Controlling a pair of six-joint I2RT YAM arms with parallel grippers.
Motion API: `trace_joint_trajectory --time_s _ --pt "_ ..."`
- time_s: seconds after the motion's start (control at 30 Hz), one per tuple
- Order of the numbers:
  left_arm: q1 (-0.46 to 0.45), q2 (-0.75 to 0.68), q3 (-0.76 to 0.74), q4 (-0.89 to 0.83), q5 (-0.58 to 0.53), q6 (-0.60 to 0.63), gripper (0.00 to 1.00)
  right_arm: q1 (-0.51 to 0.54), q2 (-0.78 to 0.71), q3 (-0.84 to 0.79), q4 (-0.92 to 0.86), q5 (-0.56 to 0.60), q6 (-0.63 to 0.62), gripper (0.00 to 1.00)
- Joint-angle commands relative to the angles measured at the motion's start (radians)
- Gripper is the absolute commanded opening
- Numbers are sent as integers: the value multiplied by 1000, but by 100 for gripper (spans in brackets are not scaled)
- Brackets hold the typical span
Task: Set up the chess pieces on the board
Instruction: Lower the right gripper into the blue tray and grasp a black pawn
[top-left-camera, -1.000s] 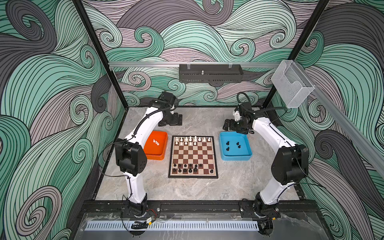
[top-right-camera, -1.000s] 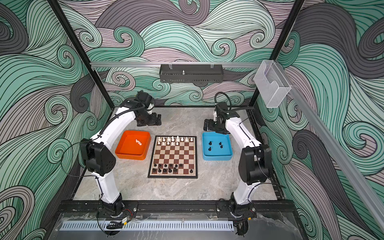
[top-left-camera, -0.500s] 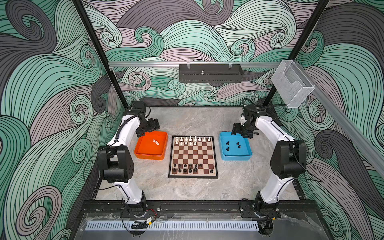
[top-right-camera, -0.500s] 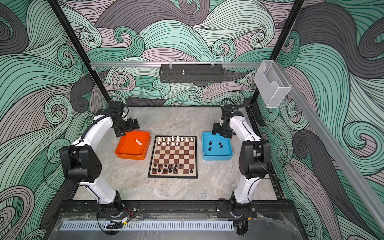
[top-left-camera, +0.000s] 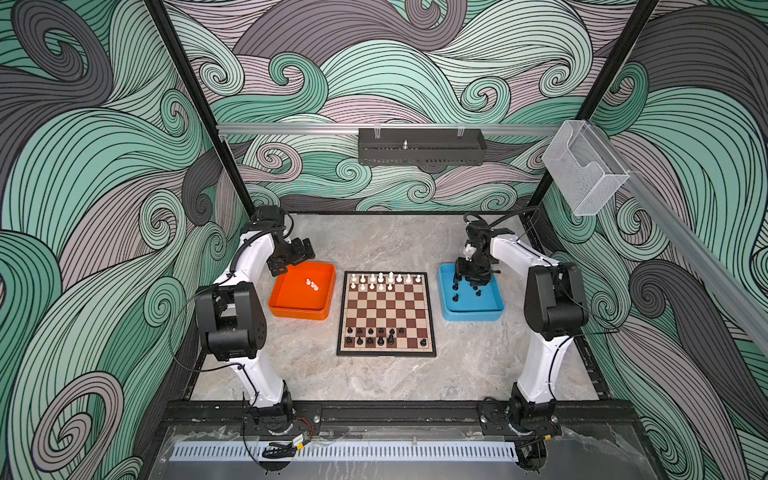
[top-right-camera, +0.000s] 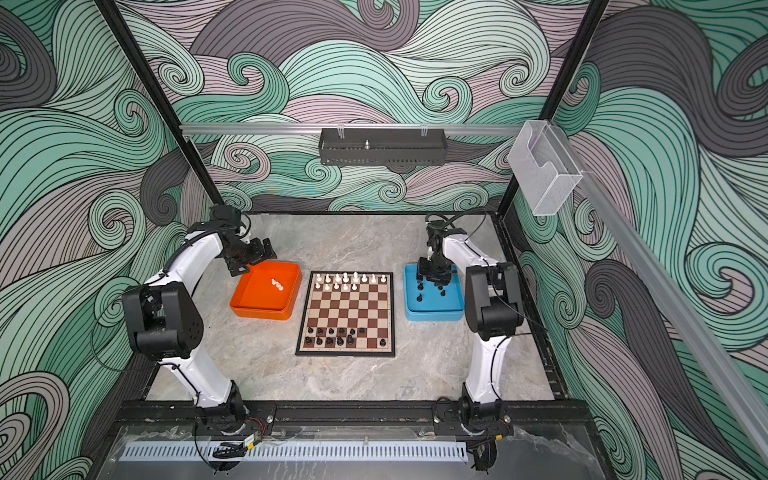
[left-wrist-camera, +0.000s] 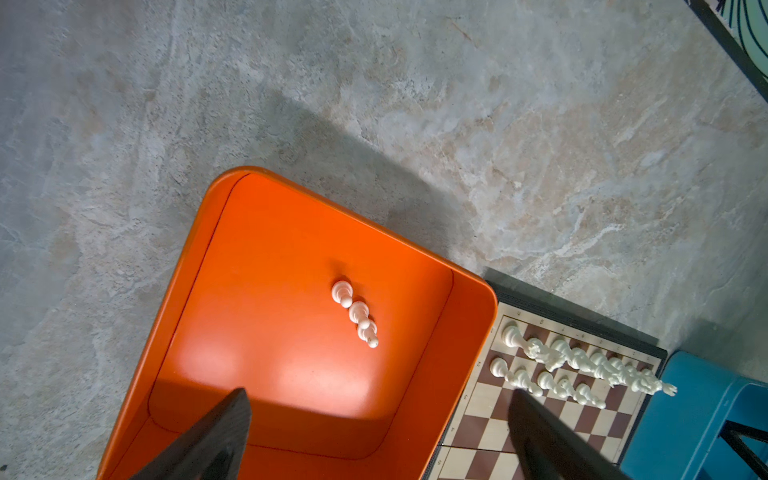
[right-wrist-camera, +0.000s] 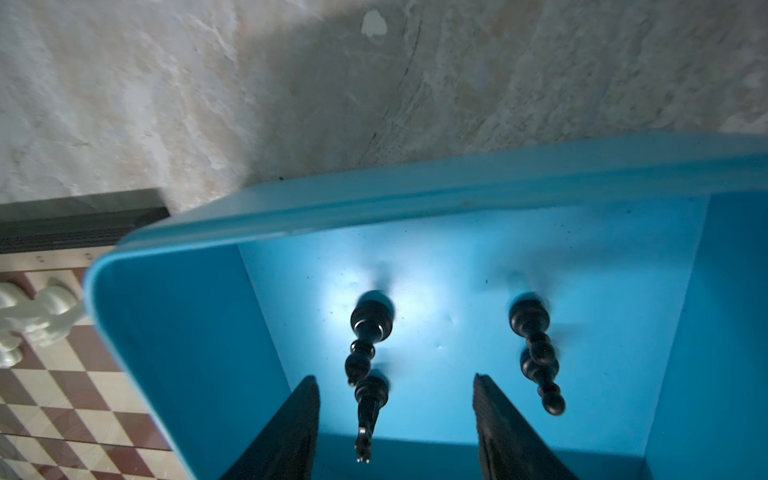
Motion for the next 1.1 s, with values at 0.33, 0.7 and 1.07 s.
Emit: trace_joint_trajectory --time_s 0.33,0.7,1.07 --pt "24 44 5 11 56 10 99 27 72 60 19 17 32 45" --pt "32 53 4 12 65 11 99 34 113 87 12 17 55 35" --pt "35 59 2 15 80 8 99 35 126 97 -31 57 53 29"
